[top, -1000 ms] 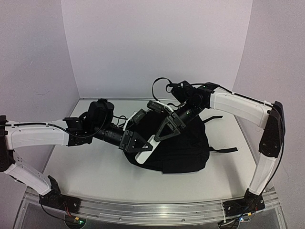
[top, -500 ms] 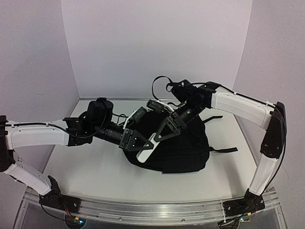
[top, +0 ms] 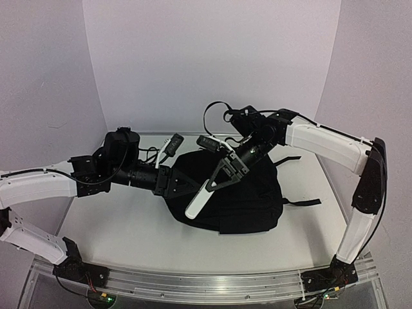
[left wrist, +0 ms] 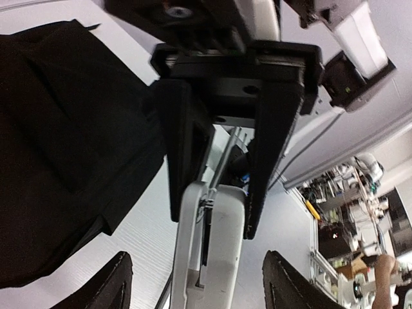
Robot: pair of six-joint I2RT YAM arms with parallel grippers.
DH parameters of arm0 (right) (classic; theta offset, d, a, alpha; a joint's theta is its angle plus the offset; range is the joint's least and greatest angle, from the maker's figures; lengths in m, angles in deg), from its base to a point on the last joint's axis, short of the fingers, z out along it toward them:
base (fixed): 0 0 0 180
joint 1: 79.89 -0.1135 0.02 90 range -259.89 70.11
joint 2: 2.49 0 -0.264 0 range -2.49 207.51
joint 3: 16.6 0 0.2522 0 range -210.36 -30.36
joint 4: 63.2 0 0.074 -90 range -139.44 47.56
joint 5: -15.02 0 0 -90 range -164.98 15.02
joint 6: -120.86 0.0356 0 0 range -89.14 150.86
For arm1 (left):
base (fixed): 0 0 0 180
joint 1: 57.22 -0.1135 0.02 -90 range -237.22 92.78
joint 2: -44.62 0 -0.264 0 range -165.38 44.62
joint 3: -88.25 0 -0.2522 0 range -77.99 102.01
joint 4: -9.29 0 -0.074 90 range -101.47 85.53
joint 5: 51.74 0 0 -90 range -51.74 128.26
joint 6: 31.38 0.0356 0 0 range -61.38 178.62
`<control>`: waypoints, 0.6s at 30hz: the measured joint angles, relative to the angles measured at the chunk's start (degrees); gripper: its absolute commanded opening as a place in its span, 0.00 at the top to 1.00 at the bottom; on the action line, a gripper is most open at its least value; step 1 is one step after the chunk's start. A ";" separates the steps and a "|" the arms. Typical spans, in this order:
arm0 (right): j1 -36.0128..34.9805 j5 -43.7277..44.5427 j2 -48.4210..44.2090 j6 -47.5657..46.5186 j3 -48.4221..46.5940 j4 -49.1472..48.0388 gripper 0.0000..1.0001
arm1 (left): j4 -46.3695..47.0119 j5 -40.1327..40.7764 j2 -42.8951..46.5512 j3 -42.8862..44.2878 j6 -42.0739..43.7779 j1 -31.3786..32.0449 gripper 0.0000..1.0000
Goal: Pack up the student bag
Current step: Pick up the stationery from the center of the board.
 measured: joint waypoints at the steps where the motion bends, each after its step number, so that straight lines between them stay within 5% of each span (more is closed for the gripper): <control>1: 0.00 0.92 0.02 0.59 -0.31 -0.01 0.86 | -1.86 1.81 0.61 0.27 0.75 0.01 0.28; 18: 3.71 9.43 4.56 14.38 -1.58 -4.45 0.87 | -26.10 34.66 -6.33 12.62 14.16 12.77 0.24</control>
